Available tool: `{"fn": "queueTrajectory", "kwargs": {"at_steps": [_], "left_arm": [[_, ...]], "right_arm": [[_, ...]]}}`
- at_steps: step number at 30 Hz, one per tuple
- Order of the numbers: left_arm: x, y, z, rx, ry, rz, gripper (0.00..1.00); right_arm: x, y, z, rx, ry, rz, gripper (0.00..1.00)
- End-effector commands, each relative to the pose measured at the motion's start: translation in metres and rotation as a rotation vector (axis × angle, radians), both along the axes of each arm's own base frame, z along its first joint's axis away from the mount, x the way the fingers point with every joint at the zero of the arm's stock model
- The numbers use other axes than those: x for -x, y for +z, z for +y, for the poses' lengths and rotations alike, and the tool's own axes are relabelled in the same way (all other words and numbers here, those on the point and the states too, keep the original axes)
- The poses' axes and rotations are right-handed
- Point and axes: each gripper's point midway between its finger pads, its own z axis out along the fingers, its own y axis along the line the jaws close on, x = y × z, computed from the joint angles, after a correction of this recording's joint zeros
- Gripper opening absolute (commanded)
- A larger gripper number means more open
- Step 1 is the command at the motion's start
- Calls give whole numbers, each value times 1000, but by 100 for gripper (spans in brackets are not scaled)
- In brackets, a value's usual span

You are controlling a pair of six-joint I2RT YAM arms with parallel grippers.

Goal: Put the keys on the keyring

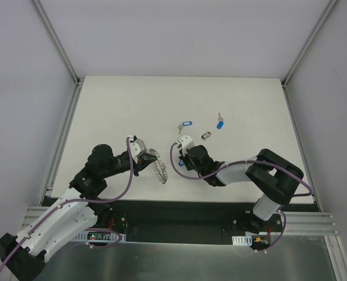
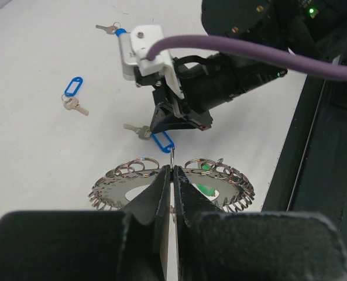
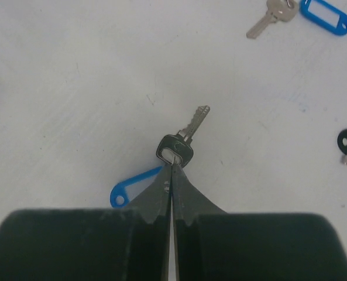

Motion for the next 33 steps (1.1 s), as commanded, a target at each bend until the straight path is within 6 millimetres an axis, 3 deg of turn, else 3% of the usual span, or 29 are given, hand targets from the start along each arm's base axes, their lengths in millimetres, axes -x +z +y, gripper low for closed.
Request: {"fn": "queueTrajectory", "kwargs": {"at_steps": [1, 8, 13, 14, 16, 17, 18, 19, 22, 26, 27, 29, 33], "left_arm": [[-2, 25, -1, 45, 6, -78, 0], [-1, 26, -1, 49, 5, -82, 0], [-1, 28, 0, 54, 7, -87, 0], [-1, 28, 0, 54, 5, -87, 0], [0, 29, 0, 58, 4, -86, 0], [1, 30, 0, 60, 2, -90, 0], [0, 30, 0, 61, 4, -91, 0], [1, 31, 0, 64, 3, -92, 0], [1, 33, 2, 66, 13, -101, 0], [1, 35, 5, 69, 27, -111, 0], [0, 35, 5, 69, 31, -114, 0], [1, 37, 7, 71, 34, -120, 0], [2, 39, 9, 75, 41, -136, 0]], "right_arm": [[1, 23, 1, -128, -130, -105, 1], [13, 12, -3, -131, -177, -83, 5], [19, 17, -6, -150, -205, -62, 31], [18, 30, -3, -177, -203, -65, 34], [26, 28, -9, -118, -196, -14, 41], [22, 52, 1, -152, -190, -22, 43], [27, 44, -7, -77, -186, 18, 43], [28, 50, -5, -68, -192, 37, 45], [27, 62, -9, 43, -217, 118, 47], [33, 64, -5, 120, -219, 282, 43], [40, 55, -12, 183, -220, 335, 41], [37, 63, -5, 186, -216, 373, 40], [43, 57, -10, 262, -238, 463, 29]]}}
